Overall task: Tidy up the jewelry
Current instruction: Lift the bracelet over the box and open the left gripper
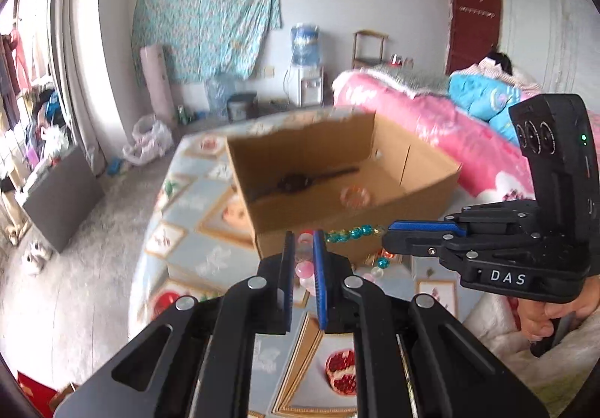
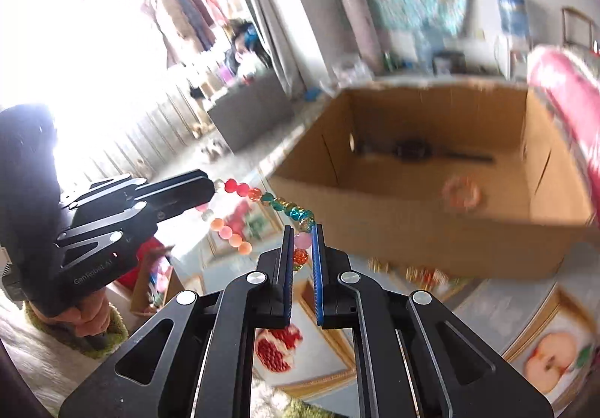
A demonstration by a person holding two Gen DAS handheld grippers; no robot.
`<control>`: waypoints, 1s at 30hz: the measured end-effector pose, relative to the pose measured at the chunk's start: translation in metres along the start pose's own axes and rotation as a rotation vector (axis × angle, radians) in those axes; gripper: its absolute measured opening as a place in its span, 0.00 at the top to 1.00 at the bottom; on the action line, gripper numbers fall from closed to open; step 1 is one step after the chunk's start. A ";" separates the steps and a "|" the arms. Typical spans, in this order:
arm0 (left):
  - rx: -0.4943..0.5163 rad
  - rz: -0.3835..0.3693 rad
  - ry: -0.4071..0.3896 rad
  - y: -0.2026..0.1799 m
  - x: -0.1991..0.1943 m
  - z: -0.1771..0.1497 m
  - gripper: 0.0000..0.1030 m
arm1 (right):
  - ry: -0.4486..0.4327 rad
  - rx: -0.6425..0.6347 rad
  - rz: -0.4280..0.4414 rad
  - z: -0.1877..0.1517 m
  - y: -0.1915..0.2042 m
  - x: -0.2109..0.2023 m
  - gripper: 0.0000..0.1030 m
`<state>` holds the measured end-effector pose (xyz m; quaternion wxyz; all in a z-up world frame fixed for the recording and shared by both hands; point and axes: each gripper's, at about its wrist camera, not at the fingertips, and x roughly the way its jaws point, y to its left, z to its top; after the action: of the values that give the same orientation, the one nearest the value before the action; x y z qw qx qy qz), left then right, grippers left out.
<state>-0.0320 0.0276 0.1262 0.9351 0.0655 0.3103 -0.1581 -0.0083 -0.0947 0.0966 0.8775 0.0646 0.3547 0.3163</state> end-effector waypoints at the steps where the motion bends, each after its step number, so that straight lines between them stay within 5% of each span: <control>1: 0.018 0.004 -0.034 -0.004 -0.006 0.011 0.91 | -0.032 -0.018 0.007 0.009 0.000 -0.010 0.93; 4: 0.064 0.022 -0.111 -0.011 -0.008 0.039 0.91 | -0.089 -0.043 0.039 0.033 -0.008 -0.018 0.93; 8: 0.096 0.032 -0.123 -0.011 0.023 0.070 0.91 | -0.051 -0.036 0.061 0.063 -0.033 0.006 0.93; 14: 0.078 0.015 0.071 0.010 0.117 0.089 0.91 | 0.194 0.066 0.123 0.086 -0.082 0.096 0.93; 20: 0.040 0.010 0.245 0.028 0.179 0.082 0.90 | 0.358 0.043 0.035 0.086 -0.100 0.141 0.90; 27: 0.022 0.045 0.229 0.035 0.170 0.077 0.57 | 0.282 0.026 0.006 0.097 -0.106 0.118 0.84; 30: 0.021 0.079 0.219 0.034 0.158 0.075 0.39 | 0.206 0.019 -0.005 0.100 -0.106 0.091 0.68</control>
<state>0.1413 0.0025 0.0915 0.9004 0.1043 0.4060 -0.1164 0.1619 -0.1127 0.0821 0.8365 0.0389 0.4463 0.3157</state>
